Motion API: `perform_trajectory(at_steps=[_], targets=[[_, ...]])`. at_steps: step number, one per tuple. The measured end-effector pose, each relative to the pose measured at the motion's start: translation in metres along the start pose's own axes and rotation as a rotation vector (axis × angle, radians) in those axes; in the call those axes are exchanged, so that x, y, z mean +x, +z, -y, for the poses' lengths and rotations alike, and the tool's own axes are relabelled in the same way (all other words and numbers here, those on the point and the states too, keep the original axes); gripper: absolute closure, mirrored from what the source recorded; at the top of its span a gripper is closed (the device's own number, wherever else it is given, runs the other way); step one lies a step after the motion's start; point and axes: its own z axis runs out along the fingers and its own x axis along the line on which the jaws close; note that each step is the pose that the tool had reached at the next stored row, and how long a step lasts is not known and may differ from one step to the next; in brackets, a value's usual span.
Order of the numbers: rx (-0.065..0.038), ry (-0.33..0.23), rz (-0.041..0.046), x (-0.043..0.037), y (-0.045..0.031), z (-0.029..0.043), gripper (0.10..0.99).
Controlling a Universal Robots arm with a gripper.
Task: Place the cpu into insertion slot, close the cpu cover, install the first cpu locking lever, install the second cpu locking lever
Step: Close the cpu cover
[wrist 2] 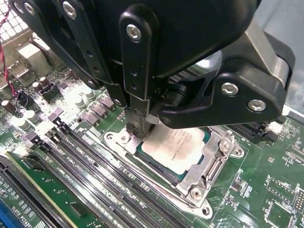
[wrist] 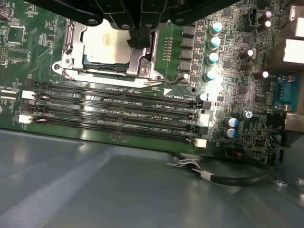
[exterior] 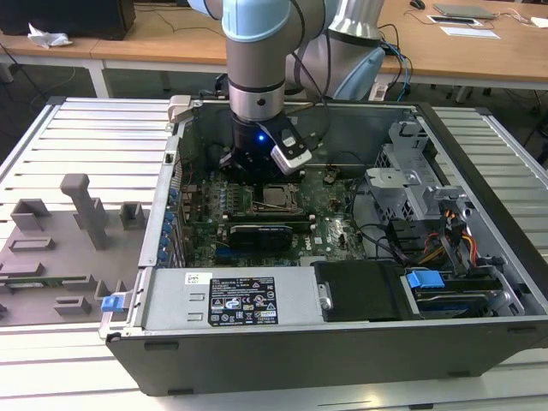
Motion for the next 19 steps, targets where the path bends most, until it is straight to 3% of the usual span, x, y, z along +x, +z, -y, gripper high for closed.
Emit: perform_trajectory(at_steps=[14, 19], targets=[[0.000, 0.000, 0.0000, -0.0035, 0.0019, 0.0002, 0.980], [0.002, 0.000, -0.0002, -0.0038, -0.0054, 0.0000, 0.980]])
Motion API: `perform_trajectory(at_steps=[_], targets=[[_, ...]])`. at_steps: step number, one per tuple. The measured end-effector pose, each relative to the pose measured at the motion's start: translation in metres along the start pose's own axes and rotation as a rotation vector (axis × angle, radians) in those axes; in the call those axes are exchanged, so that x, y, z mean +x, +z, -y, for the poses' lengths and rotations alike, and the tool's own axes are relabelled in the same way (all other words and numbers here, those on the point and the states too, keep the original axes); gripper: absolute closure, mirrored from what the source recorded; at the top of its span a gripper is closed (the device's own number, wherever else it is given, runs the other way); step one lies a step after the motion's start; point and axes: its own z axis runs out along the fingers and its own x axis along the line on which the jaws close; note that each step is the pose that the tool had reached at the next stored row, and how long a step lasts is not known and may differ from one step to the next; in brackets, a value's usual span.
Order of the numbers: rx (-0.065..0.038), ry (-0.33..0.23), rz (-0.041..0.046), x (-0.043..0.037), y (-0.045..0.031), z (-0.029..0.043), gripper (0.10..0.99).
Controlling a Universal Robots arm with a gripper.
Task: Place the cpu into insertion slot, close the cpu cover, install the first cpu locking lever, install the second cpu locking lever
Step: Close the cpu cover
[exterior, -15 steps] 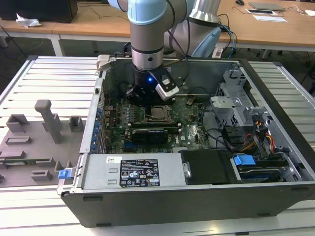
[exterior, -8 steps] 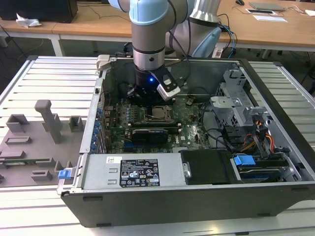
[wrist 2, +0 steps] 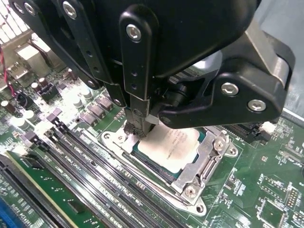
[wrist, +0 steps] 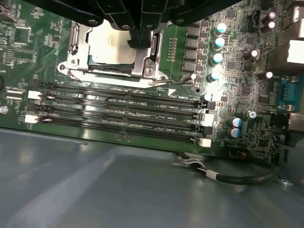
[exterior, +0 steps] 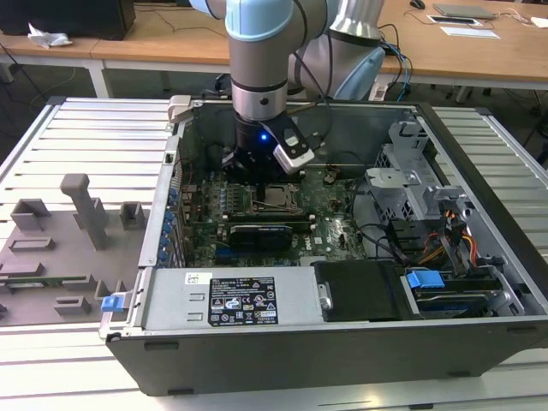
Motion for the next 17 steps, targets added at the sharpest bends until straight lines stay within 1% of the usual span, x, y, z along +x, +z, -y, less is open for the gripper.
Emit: perform_trajectory(at_steps=[2, 3, 4, 6, 7, 10, 14, 17], targets=[[0.000, 0.000, 0.0002, -0.0001, -0.0005, 0.0000, 0.980], [-0.003, 0.000, -0.0070, -0.0004, -0.0004, 0.0001, 0.980], [-0.008, 0.000, -0.0203, -0.0010, -0.0004, 0.0002, 0.980], [-0.009, 0.000, -0.0213, -0.0010, -0.0004, 0.0002, 0.980], [-0.011, 0.000, -0.0209, -0.0010, -0.0003, 0.0001, 0.980], [-0.024, 0.001, -0.0179, -0.0010, -0.0001, 0.0000, 0.980], [-0.026, 0.000, -0.0176, -0.0011, 0.0015, -0.0013, 0.980], [-0.029, 0.000, -0.0172, -0.0013, 0.0036, -0.0042, 0.980]])
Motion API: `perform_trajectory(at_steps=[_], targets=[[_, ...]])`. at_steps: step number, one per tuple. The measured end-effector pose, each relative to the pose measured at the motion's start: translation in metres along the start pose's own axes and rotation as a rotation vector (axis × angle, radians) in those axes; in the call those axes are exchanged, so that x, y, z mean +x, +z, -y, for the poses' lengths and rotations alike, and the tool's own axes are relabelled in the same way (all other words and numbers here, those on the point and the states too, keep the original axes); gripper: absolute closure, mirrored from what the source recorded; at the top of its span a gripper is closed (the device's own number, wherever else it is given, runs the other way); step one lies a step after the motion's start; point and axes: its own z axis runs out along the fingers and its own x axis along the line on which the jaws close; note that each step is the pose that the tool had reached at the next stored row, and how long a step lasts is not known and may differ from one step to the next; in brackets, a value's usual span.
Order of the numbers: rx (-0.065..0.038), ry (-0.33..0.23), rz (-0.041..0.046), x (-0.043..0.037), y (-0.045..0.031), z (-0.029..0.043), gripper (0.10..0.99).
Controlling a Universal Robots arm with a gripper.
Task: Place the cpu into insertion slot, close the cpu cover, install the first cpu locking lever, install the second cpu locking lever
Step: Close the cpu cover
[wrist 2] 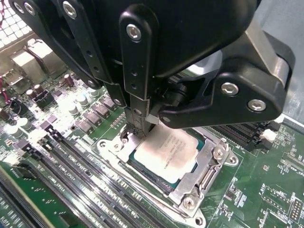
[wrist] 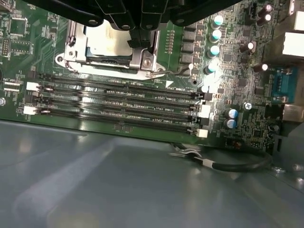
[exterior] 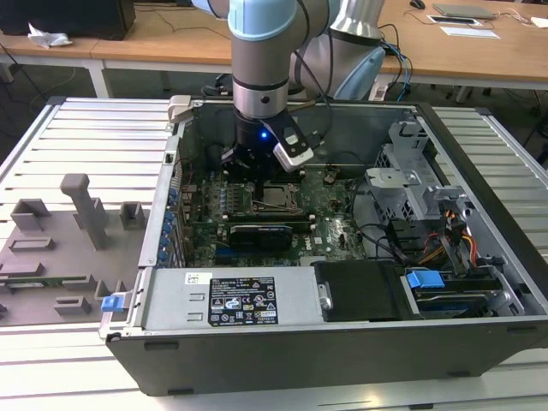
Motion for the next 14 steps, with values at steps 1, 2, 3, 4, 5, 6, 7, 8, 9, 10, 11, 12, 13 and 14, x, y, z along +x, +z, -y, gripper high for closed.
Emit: perform_trajectory(at_steps=[1, 2, 3, 4, 5, 6, 7, 8, 9, 10, 11, 12, 13, 14], targets=[[-0.001, 0.000, 0.0002, 0.0000, 0.0010, -0.0010, 0.980], [-0.002, 0.000, 0.0002, 0.0001, 0.0016, -0.0014, 0.980], [-0.002, 0.000, 0.0002, 0.0002, 0.0023, -0.0018, 0.980], [-0.002, 0.000, 0.0001, 0.0003, 0.0038, -0.0023, 0.980], [-0.002, 0.000, -0.0001, 0.0004, 0.0047, -0.0024, 0.980], [-0.002, 0.000, -0.0002, 0.0005, 0.0049, -0.0024, 0.980], [-0.002, 0.000, -0.0002, 0.0005, 0.0049, -0.0024, 0.980], [-0.002, 0.000, -0.0001, 0.0003, 0.0051, -0.0025, 0.980], [-0.002, 0.000, 0.0000, 0.0000, 0.0052, -0.0024, 0.980], [-0.002, 0.000, 0.0000, -0.0007, 0.0052, -0.0023, 0.980], [-0.003, 0.000, 0.0006, -0.0014, 0.0054, -0.0023, 0.980], [-0.002, 0.000, 0.0004, -0.0017, 0.0054, -0.0023, 0.980], [-0.002, 0.000, 0.0002, -0.0022, 0.0053, -0.0022, 0.980], [-0.002, 0.000, 0.0002, -0.0022, 0.0053, -0.0022, 0.980]])
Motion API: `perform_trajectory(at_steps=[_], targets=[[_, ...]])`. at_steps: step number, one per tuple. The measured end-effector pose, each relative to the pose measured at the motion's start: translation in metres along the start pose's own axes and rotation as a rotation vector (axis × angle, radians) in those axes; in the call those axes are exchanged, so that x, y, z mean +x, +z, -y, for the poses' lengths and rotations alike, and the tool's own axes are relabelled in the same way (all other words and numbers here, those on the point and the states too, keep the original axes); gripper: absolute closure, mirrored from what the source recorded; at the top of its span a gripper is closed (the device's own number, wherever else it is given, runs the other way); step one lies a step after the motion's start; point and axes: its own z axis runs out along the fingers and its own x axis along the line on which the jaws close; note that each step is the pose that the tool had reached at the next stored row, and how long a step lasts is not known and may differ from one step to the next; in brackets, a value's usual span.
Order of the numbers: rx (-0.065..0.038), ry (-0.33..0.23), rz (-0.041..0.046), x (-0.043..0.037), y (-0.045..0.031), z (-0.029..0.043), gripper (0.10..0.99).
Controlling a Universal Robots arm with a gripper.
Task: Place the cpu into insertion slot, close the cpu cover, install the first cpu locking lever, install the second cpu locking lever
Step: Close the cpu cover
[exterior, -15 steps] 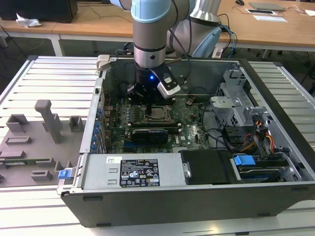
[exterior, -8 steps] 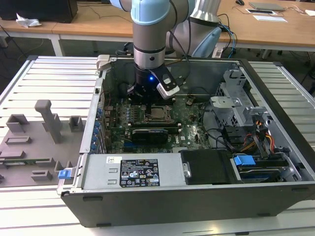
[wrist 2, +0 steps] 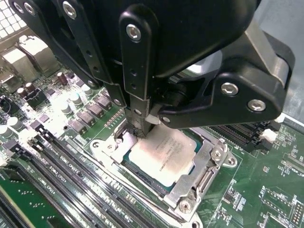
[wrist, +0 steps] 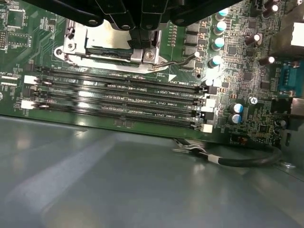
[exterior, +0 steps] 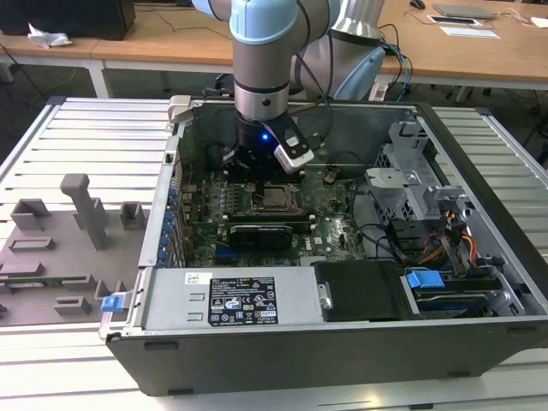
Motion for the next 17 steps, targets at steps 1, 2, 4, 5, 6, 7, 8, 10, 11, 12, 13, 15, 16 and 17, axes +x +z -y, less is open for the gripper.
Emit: perform_trajectory(at_steps=[1, 2, 4, 5, 6, 7, 8, 10, 11, 12, 13, 15, 16, 17], targets=[[0.000, 0.000, 0.0000, 0.0000, -0.0001, 0.0000, 0.980], [0.000, 0.000, 0.0005, -0.0002, -0.0008, -0.0001, 0.980], [0.000, 0.000, -0.0001, -0.0002, -0.0033, -0.0001, 0.980], [0.002, 0.000, -0.0002, -0.0003, -0.0057, -0.0001, 0.980], [0.004, 0.000, -0.0004, -0.0003, -0.0075, -0.0002, 0.980], [0.008, 0.000, -0.0010, -0.0004, -0.0099, -0.0003, 0.980], [0.013, 0.000, -0.0014, -0.0004, -0.0109, -0.0003, 0.980], [0.048, -0.001, -0.0082, -0.0005, -0.0125, -0.0003, 0.980], [0.048, -0.002, -0.0082, -0.0005, -0.0125, -0.0003, 0.980], [0.049, -0.002, -0.0083, -0.0005, -0.0125, -0.0003, 0.980], [0.049, -0.002, -0.0083, -0.0005, -0.0125, -0.0003, 0.980], [0.049, -0.001, -0.0083, -0.0004, -0.0125, -0.0003, 0.980], [0.049, -0.001, -0.0083, -0.0005, -0.0125, -0.0002, 0.980], [0.049, -0.001, -0.0084, -0.0006, -0.0125, 0.0003, 0.980]])
